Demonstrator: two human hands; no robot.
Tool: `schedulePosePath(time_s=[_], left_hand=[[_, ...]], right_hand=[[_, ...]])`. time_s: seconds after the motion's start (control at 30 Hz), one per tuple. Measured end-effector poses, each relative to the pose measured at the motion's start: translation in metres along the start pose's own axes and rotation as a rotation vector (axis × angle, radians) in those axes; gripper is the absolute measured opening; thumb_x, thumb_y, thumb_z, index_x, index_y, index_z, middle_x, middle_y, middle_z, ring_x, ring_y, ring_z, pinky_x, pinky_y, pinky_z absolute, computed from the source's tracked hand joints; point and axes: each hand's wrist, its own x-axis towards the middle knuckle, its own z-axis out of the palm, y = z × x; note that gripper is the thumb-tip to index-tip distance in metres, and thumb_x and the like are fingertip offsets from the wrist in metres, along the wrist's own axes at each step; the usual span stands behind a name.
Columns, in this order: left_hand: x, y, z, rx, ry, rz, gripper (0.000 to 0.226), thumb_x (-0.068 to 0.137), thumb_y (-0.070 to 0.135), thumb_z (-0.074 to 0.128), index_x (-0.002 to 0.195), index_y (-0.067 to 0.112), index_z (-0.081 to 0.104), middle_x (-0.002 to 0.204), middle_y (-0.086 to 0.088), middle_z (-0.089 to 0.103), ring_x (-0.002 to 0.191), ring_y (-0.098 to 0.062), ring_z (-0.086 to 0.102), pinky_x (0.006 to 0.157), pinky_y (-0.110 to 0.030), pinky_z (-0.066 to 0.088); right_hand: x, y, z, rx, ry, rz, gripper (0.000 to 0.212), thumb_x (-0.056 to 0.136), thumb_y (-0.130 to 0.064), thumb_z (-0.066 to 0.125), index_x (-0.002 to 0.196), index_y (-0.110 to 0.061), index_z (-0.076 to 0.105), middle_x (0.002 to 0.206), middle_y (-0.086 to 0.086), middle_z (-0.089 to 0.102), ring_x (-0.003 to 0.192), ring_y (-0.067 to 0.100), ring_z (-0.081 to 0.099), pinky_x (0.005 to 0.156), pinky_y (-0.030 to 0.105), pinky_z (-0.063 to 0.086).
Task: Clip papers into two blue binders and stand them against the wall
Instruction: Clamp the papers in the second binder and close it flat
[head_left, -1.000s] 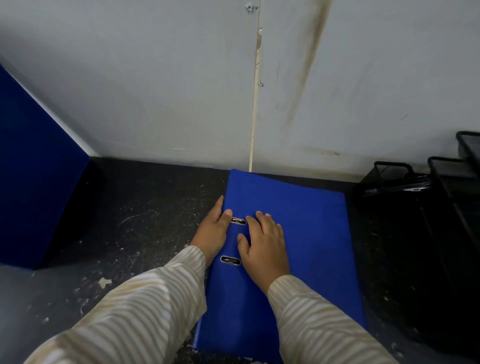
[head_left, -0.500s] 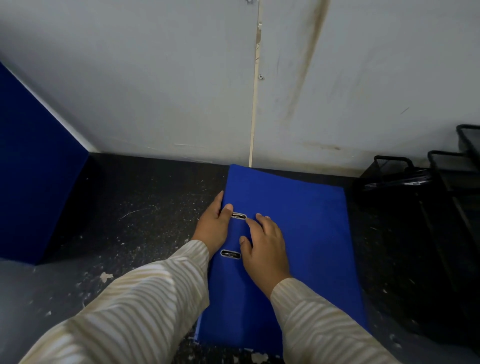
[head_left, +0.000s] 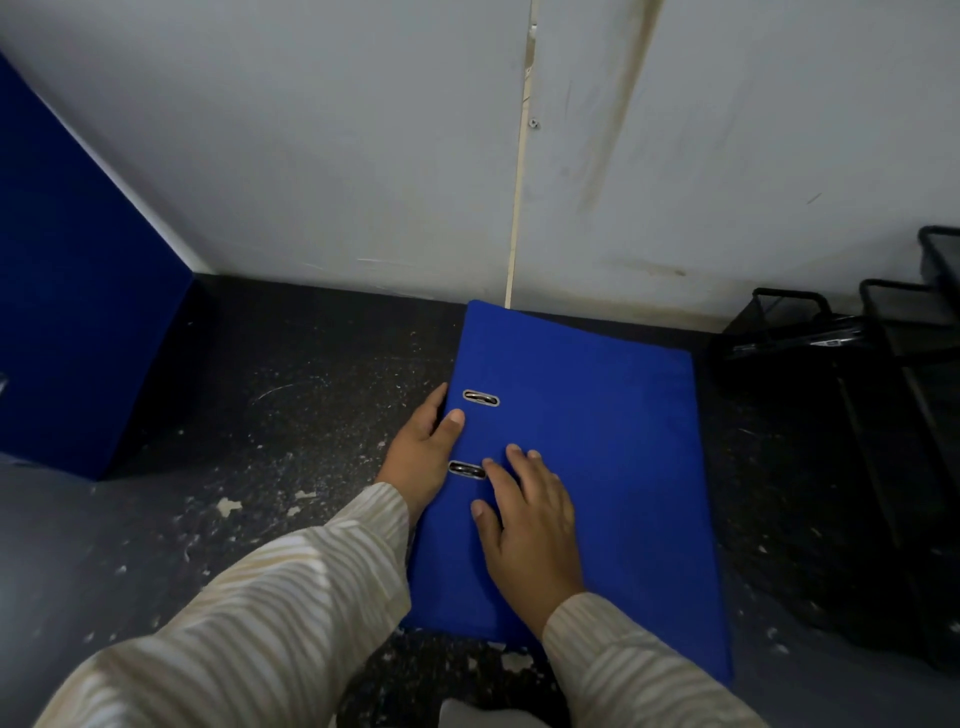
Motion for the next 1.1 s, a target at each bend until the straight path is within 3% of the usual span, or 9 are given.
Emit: schedulePosePath(time_s=[0.1, 0.17, 0.27, 0.33, 0.5, 0.7, 0.8, 0.9, 1.1], left_hand=[[0.001, 0.003, 0.002, 0.142, 0.035, 0.052, 0.035, 0.097, 0.030, 0.046, 0.131, 0.036, 0.048, 0.101, 0.030, 0.058, 0.084, 0.020, 0.059, 0.065, -0.002, 0.047], [0.002, 0.004, 0.004, 0.254, 0.066, 0.081, 0.036, 0.097, 0.029, 0.044, 0.132, 0.033, 0.046, 0.101, 0.027, 0.057, 0.082, 0.018, 0.058, 0.060, 0.000, 0.043], [0.006, 0.004, 0.007, 0.397, 0.090, 0.109, 0.037, 0.097, 0.030, 0.040, 0.134, 0.030, 0.043, 0.123, 0.007, 0.059, 0.098, -0.005, 0.059, 0.081, -0.018, 0.047], [0.008, 0.002, 0.008, 0.450, 0.105, 0.103, 0.037, 0.096, 0.031, 0.040, 0.133, 0.031, 0.042, 0.128, 0.005, 0.056, 0.102, -0.012, 0.057, 0.086, -0.029, 0.046], [0.018, 0.005, 0.009, 0.364, 0.149, 0.090, 0.034, 0.088, 0.026, 0.049, 0.121, 0.025, 0.051, 0.123, 0.003, 0.057, 0.098, -0.011, 0.057, 0.085, -0.032, 0.049], [0.044, 0.022, 0.010, 0.449, 0.165, 0.010, 0.042, 0.085, 0.051, 0.043, 0.102, 0.018, 0.064, 0.105, -0.002, 0.066, 0.085, -0.016, 0.062, 0.076, -0.036, 0.049], [0.055, 0.026, 0.011, 0.448, 0.173, -0.084, 0.041, 0.083, 0.060, 0.047, 0.094, 0.022, 0.057, 0.096, 0.000, 0.064, 0.081, -0.017, 0.061, 0.074, -0.036, 0.050], [0.059, 0.027, 0.016, 0.532, 0.177, -0.082, 0.039, 0.087, 0.055, 0.044, 0.095, 0.018, 0.053, 0.102, -0.006, 0.061, 0.083, -0.023, 0.060, 0.072, -0.036, 0.048], [0.058, 0.029, 0.024, 0.690, 0.202, -0.035, 0.047, 0.094, 0.046, 0.036, 0.115, 0.007, 0.051, 0.121, -0.016, 0.053, 0.103, -0.033, 0.056, 0.088, -0.044, 0.047]], right_hand=[[-0.001, -0.001, 0.002, -0.012, 0.007, 0.009, 0.047, 0.097, -0.041, 0.035, 0.142, -0.027, 0.034, 0.156, -0.002, 0.022, 0.145, 0.017, 0.008, 0.115, 0.037, 0.007], [-0.001, -0.001, 0.004, -0.018, 0.010, 0.015, 0.047, 0.097, -0.041, 0.034, 0.143, -0.027, 0.033, 0.156, -0.002, 0.021, 0.145, 0.017, 0.008, 0.115, 0.037, 0.004], [-0.002, -0.005, 0.006, -0.031, 0.011, 0.025, 0.047, 0.098, -0.039, 0.034, 0.143, -0.026, 0.033, 0.157, -0.001, 0.020, 0.145, 0.018, 0.007, 0.115, 0.037, 0.002], [-0.002, -0.005, 0.005, -0.012, 0.023, 0.024, 0.046, 0.097, -0.037, 0.038, 0.141, -0.025, 0.037, 0.155, 0.000, 0.024, 0.145, 0.019, 0.011, 0.115, 0.040, 0.006], [0.018, -0.002, -0.004, 0.215, 0.080, 0.091, 0.032, 0.097, -0.032, 0.044, 0.126, -0.023, 0.054, 0.147, -0.002, 0.038, 0.140, 0.014, 0.023, 0.111, 0.034, 0.015], [0.063, -0.004, -0.007, 0.112, 0.003, 0.166, 0.055, 0.095, -0.040, 0.040, 0.146, -0.024, 0.025, 0.158, -0.005, 0.013, 0.145, 0.014, 0.003, 0.116, 0.039, 0.004], [0.074, -0.004, -0.008, 0.070, -0.010, 0.175, 0.057, 0.095, -0.044, 0.037, 0.147, -0.026, 0.022, 0.159, -0.005, 0.010, 0.145, 0.015, 0.000, 0.115, 0.040, 0.003], [0.074, -0.004, -0.006, 0.041, 0.017, 0.172, 0.054, 0.095, -0.045, 0.036, 0.145, -0.027, 0.024, 0.158, -0.005, 0.013, 0.145, 0.015, 0.002, 0.114, 0.041, 0.005], [0.074, -0.004, -0.001, -0.008, 0.053, 0.169, 0.051, 0.097, -0.043, 0.032, 0.145, -0.027, 0.026, 0.158, -0.003, 0.015, 0.145, 0.017, 0.004, 0.114, 0.042, 0.008]])
